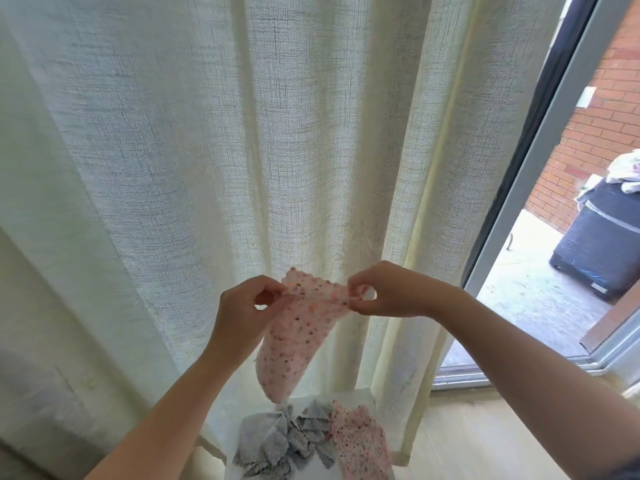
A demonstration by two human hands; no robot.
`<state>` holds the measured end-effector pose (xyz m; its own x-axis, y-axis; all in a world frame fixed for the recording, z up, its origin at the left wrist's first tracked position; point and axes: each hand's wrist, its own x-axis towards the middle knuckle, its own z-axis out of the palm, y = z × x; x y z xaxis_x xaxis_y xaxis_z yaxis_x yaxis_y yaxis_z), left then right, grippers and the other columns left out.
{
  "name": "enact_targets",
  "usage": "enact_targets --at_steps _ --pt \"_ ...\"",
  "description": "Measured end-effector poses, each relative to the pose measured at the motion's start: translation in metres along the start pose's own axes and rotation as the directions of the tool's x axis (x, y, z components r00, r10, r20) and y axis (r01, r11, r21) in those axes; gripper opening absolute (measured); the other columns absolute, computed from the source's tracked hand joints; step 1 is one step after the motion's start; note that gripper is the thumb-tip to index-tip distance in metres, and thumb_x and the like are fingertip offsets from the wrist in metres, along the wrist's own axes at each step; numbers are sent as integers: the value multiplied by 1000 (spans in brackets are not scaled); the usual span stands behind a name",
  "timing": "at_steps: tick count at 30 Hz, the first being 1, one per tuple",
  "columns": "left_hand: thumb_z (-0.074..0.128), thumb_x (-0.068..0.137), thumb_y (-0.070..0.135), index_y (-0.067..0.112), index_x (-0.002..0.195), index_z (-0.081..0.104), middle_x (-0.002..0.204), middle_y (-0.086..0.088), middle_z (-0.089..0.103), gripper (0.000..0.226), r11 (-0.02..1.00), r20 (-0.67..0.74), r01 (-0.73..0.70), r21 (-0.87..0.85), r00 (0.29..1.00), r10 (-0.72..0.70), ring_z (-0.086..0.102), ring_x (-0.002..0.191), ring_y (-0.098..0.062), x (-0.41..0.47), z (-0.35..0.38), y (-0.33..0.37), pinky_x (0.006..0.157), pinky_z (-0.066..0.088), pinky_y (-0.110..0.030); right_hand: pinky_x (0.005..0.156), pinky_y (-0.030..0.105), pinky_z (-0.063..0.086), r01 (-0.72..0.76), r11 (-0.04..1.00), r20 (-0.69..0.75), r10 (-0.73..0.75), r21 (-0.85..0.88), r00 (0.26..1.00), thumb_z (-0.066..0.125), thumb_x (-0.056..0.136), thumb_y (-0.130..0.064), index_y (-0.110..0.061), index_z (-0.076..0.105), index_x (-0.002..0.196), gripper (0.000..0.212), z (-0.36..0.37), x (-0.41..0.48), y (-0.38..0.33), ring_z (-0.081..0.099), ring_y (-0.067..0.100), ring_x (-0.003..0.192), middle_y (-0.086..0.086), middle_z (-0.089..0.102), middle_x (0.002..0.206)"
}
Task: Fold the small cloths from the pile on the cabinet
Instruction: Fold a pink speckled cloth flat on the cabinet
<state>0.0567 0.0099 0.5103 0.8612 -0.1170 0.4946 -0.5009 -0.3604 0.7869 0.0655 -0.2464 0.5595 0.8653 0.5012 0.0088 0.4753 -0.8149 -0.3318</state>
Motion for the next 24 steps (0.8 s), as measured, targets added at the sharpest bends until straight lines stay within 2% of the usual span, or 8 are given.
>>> enact_targets --at_steps 4,7,11,13,15,18,22,24 --pt "81 73 18 24 75 69 71 4 71 14 992 -2 101 -76 995 -101 68 69 -15 6 -1 2 69 55 -20 66 7 40 -1 1000 -94 0 -7 996 75 83 -39 -23 61 76 22 -10 2 0 56 -6 71 -19 61 74" --pt "82 74 12 21 83 64 72 4 69 22 984 14 142 -107 990 -141 65 68 -11 13 -3 5 69 54 -21 73 20 53 47 982 -212 -7 182 977 78 82 -30 -29 52 74 26 -16 2 -2 61 4 74 -11 63 77" --pt "78 79 11 28 120 49 72 5 69 52 942 188 310 -126 940 -284 67 74 -5 24 -3 10 72 51 -17 84 30 56 -36 948 -214 109 317 971 79 80 -20 -26 63 107 32 -16 7 -2 67 11 83 -4 68 86" --pt "74 83 12 14 120 58 79 3 72 41 890 321 431 -150 873 -368 70 83 -11 30 -4 13 79 54 -22 88 36 57 -77 899 -182 170 432 969 77 81 -15 -13 70 99 20 -20 9 -1 69 19 87 4 71 90" --pt "69 86 13 4 102 68 91 -6 74 18 838 400 498 -222 831 -387 70 91 -21 34 -3 15 84 56 -28 88 36 56 -82 710 -112 223 700 968 71 85 -11 -4 69 99 15 -21 9 1 70 22 91 10 72 97" --pt "64 90 9 4 95 63 95 -7 72 8 762 391 513 -396 845 -366 70 89 -21 38 1 24 79 58 -33 86 35 53 -121 190 86 185 974 979 60 92 -27 -3 61 111 31 -5 11 5 67 21 94 7 68 100" --pt "65 90 15 6 106 63 97 -9 73 19 739 339 559 -376 825 -452 72 79 -17 47 10 24 65 57 -29 88 35 55 -201 138 192 77 970 978 60 94 -20 -1 61 118 31 41 5 7 68 26 102 11 70 108" --pt "66 90 26 3 111 66 110 -17 71 31 664 374 646 -376 762 -529 72 94 -25 50 11 16 81 58 -37 84 35 57 -171 77 161 121 982 979 62 91 -13 -1 65 113 25 53 4 4 69 26 97 13 70 106"
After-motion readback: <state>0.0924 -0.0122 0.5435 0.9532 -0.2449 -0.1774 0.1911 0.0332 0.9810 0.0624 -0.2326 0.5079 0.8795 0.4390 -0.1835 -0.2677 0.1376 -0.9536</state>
